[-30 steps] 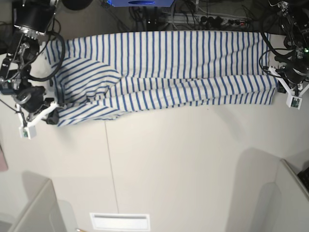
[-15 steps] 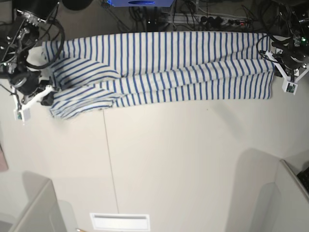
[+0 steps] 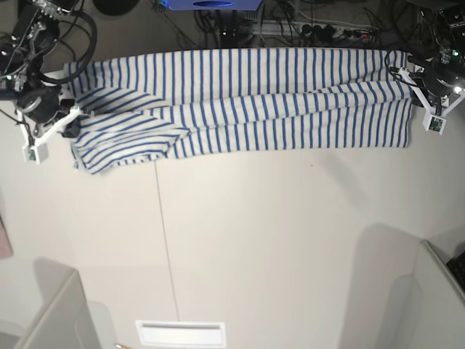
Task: Fold the T-shirt properly
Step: 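Lower the folded hem onto the collar edge and release both grippers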
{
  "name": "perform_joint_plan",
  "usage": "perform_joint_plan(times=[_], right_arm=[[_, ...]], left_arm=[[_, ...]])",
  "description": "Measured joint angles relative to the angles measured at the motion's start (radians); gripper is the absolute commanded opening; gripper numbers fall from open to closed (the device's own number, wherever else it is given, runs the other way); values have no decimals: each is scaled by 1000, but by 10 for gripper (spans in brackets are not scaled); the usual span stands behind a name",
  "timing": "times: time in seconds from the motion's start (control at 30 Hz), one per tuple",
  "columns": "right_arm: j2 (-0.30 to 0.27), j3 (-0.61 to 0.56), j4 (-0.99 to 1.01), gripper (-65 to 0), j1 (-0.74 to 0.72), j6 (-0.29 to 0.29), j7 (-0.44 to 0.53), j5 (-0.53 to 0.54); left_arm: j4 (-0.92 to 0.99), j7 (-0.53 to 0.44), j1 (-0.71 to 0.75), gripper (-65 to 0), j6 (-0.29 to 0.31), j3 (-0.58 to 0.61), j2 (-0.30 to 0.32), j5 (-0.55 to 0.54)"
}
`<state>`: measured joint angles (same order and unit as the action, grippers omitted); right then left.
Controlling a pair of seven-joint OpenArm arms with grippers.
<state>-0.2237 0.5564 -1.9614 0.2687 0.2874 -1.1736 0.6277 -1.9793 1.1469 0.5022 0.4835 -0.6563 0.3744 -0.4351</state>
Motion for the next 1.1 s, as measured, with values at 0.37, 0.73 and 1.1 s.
perform_joint_plan(times=[0.37, 0.73, 1.1], right_arm=[[42, 1, 6, -650, 48, 0, 2, -8], [40, 1, 6, -650, 92, 0, 3, -6], [40, 1, 6, -488, 92, 0, 0, -8]], left_arm=[[0, -5, 2, -650, 0, 3, 0, 4], [3, -5, -3, -650, 0, 3, 0, 8], [3, -5, -4, -517, 0, 3, 0, 7]])
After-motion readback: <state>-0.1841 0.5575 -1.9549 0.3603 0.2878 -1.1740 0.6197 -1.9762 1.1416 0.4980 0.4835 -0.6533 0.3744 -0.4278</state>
